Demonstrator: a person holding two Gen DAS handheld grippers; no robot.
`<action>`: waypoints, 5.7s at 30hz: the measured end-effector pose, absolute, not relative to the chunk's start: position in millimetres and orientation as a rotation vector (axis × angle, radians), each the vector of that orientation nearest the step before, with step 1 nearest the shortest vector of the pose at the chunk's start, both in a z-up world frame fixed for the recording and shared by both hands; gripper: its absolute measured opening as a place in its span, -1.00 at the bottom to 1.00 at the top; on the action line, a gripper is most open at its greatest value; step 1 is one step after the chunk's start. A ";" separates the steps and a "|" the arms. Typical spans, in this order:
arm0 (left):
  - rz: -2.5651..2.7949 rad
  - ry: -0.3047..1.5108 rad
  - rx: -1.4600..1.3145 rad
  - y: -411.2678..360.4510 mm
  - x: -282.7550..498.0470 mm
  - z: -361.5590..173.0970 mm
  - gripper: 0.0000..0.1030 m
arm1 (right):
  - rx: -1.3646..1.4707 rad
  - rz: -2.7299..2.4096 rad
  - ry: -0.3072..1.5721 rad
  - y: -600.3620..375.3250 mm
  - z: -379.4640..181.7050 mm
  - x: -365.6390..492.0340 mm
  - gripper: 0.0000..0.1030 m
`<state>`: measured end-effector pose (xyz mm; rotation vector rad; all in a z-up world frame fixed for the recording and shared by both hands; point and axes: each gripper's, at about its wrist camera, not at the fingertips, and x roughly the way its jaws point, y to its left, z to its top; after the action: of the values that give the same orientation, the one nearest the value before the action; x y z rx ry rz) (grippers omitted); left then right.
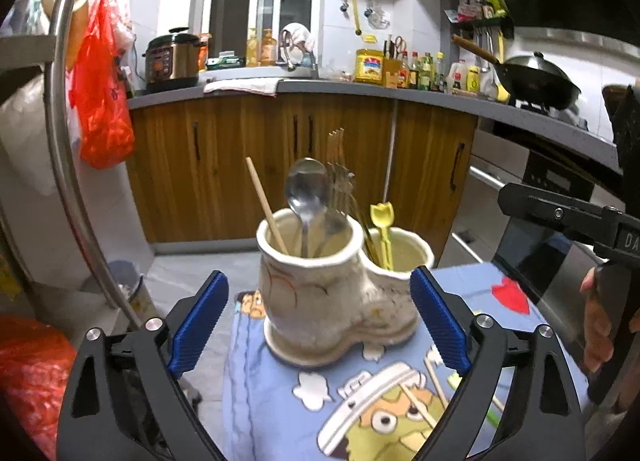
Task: Organize utensils
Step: 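Move both open tools back down to the chopsticks on the cloth, then grasp a wooden chopstick with the right tool while the left tool grasps another chopstick, then lift both chopsticks upright and carry them over the ceramic holder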
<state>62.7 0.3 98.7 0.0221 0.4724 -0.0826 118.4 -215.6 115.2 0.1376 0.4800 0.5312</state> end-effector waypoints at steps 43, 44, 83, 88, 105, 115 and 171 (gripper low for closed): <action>-0.218 0.872 0.021 -47.1 51.5 -23.3 0.80 | -0.165 0.581 0.962 -228.8 -30.2 94.8 -0.71; -0.222 0.871 0.025 -49.7 51.1 -23.2 0.80 | -0.173 0.583 0.966 -227.9 -31.1 93.2 -0.73; -0.283 0.912 0.131 -84.3 52.3 -39.0 -0.78 | -0.083 0.524 0.942 -249.2 -31.8 97.1 -0.90; -0.260 0.896 0.206 -94.3 46.6 -40.3 -0.73 | -0.094 0.527 0.937 -246.5 -31.1 95.3 -0.90; -0.295 0.896 0.215 -92.8 46.9 -40.8 -0.87 | -0.083 0.529 0.916 -243.8 -27.4 97.8 -0.90; -0.304 0.813 0.125 -71.5 37.4 -16.9 -0.87 | -0.010 0.544 0.828 -248.8 -8.2 92.0 -0.90; -0.190 0.099 -0.159 36.4 161.1 123.4 -0.87 | 0.355 0.627 0.285 -185.0 81.0 217.7 -0.90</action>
<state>161.1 36.4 123.4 -0.1594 0.0992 -0.1898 217.7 -185.0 81.0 0.3547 0.2846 0.6270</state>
